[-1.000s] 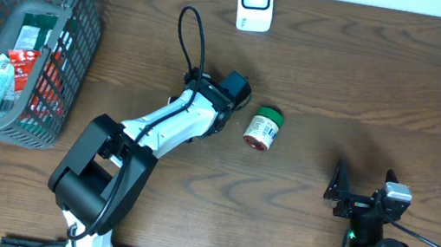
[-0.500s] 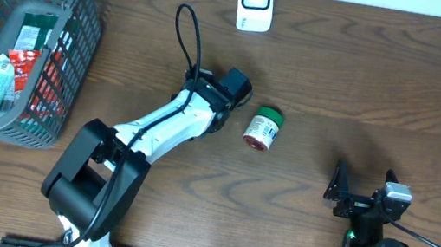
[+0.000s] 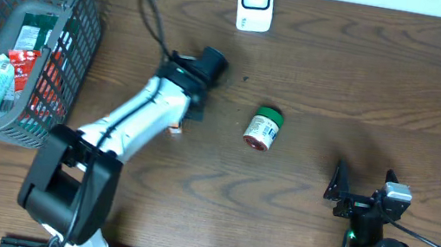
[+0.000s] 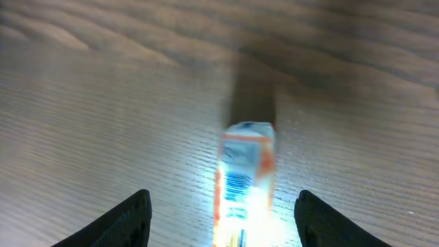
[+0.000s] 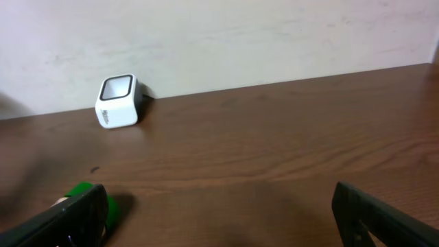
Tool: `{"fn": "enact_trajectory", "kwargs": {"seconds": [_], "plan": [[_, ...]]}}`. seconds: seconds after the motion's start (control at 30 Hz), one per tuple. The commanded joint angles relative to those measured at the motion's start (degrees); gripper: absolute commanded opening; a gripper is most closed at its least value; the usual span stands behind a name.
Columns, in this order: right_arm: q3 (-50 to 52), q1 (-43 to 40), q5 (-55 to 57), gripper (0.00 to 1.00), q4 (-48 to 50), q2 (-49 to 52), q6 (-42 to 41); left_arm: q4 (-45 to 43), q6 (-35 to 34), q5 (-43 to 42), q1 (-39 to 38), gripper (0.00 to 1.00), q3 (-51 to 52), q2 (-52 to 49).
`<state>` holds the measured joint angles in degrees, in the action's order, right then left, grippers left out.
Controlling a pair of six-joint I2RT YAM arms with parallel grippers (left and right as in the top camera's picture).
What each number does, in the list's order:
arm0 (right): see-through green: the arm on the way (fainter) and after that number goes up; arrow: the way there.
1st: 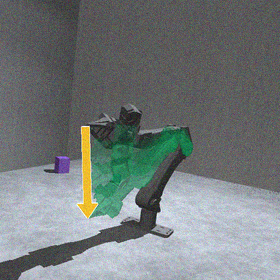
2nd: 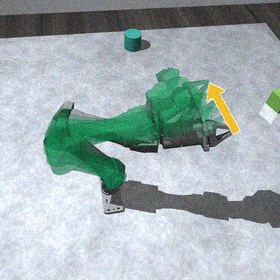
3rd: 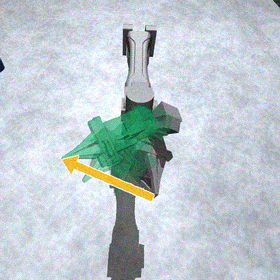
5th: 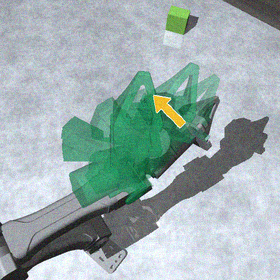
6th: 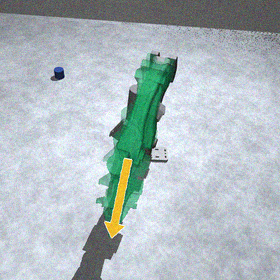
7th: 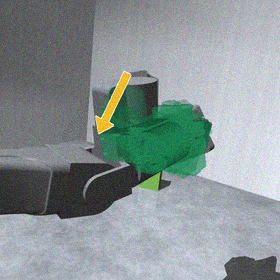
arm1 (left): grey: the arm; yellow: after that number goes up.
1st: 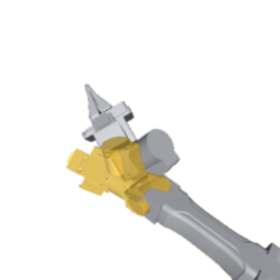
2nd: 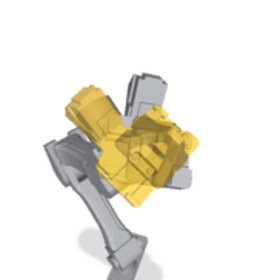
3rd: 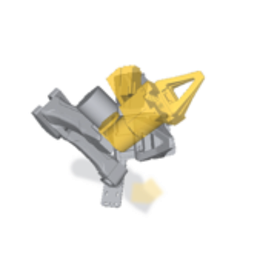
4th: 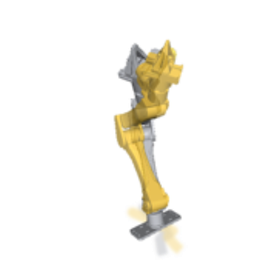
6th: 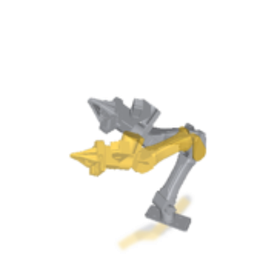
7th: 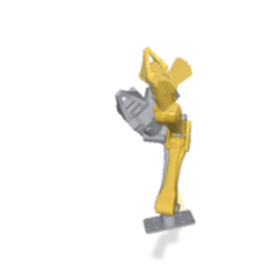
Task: Scan the item barcode
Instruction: 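Set the Kleenex pack upright on the table and open the left gripper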
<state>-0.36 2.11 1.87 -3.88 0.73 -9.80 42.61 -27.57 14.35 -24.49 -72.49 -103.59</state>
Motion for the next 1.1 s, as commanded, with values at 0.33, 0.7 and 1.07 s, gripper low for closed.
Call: {"fn": "enact_trajectory", "kwargs": {"seconds": [0.33, 0.7, 1.07], "plan": [[0.1, -0.4, 0.0, 0.99, -0.2, -0.2, 0.7, -1.8, 5.5, -16.9, 5.5, 0.67, 1.0, 0.1], [0.1, -0.4, 0.0, 0.99, -0.2, -0.2, 0.7, -2.1, 4.2, -12.9, 5.4, 0.67, 1.7, -2.6], [0.1, -0.4, 0.0, 0.99, -0.2, -0.1, 0.7, -5.2, 5.0, -13.7, 5.6, 0.31, 3.0, -5.4]]}}
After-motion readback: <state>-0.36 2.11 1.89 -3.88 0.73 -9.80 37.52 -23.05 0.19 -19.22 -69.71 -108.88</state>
